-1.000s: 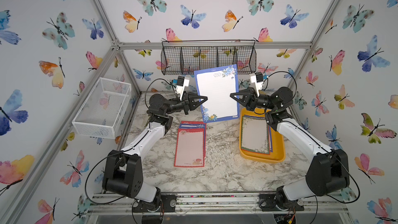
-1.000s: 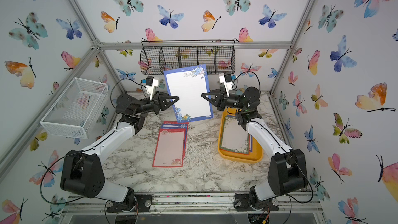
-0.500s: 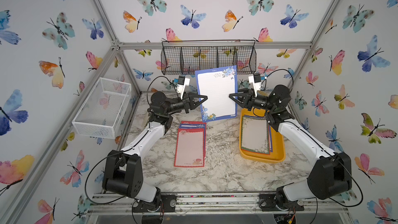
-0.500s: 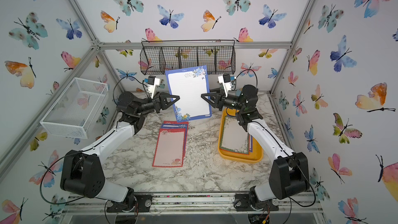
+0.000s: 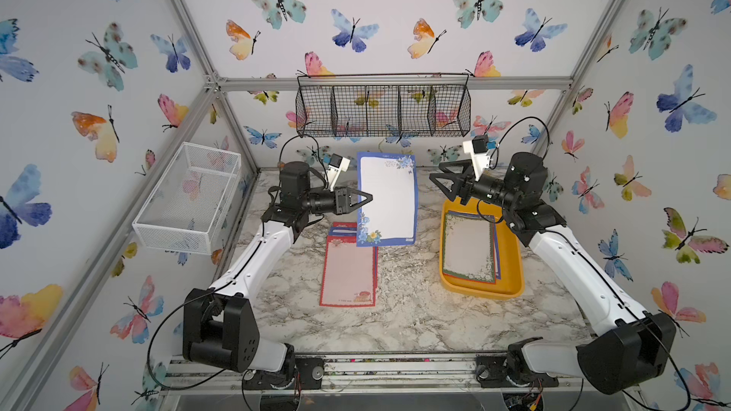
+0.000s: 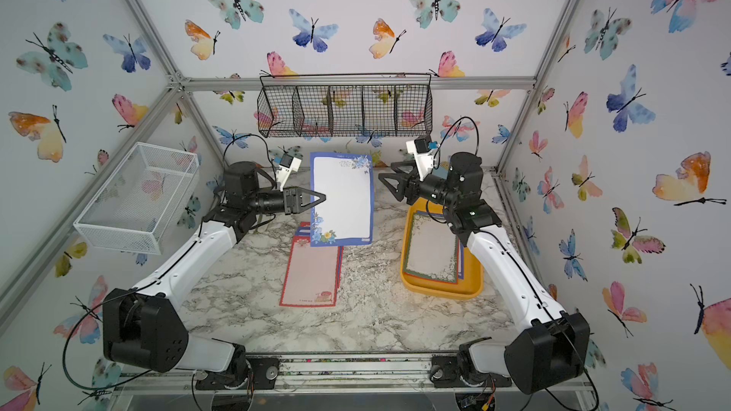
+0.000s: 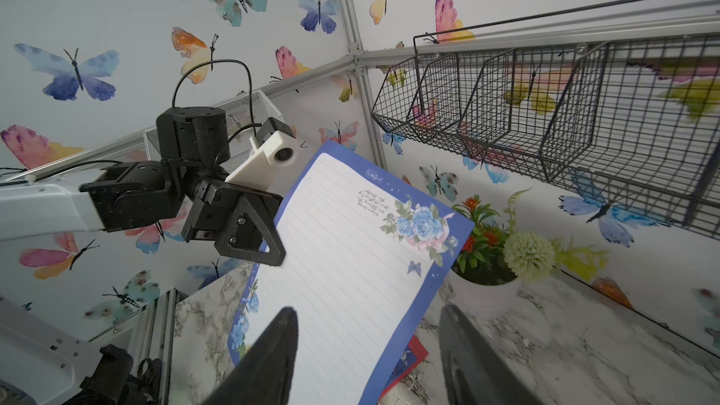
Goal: Take out the stationery paper from the storage box
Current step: Pick up the stationery paper from the storage box.
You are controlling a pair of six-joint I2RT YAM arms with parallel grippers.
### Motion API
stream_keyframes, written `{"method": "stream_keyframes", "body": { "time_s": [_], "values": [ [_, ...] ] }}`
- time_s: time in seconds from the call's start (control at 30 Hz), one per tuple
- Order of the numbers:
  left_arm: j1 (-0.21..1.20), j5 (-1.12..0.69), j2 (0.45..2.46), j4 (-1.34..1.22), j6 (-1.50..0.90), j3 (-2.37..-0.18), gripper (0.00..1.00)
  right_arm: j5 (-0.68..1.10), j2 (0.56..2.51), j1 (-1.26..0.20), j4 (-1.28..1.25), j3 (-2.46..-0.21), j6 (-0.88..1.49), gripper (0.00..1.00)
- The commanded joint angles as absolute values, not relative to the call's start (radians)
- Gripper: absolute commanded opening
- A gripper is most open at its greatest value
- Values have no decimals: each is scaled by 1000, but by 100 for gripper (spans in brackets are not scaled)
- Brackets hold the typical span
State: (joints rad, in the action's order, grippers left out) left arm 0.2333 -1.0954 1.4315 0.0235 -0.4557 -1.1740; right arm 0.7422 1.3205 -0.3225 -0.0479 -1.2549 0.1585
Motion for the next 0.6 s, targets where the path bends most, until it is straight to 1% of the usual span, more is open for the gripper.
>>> {"method": "stream_keyframes", "body": {
  "time_s": [0.0, 0.23, 0.37, 0.43, 0.57],
  "values": [
    [229, -1074, 1384, 263, -332, -1149, 0, 706, 1290, -327, 11, -1250, 87, 63],
    [229, -1025, 1309, 372, -295, -1036, 0, 717, 1300, -327, 37, -1217, 74, 64],
    [222, -999, 1335, 510, -242, -1017, 0, 744, 1307, -328, 36, -1203, 81, 63],
    [219, -1000, 1357, 566, -221, -1012, 0, 775, 1310, -327, 29, -1194, 87, 63],
    [219, -982, 1367, 584, -227, -984, 0, 868, 1311, -327, 0, -1180, 102, 63]
  ]
}}
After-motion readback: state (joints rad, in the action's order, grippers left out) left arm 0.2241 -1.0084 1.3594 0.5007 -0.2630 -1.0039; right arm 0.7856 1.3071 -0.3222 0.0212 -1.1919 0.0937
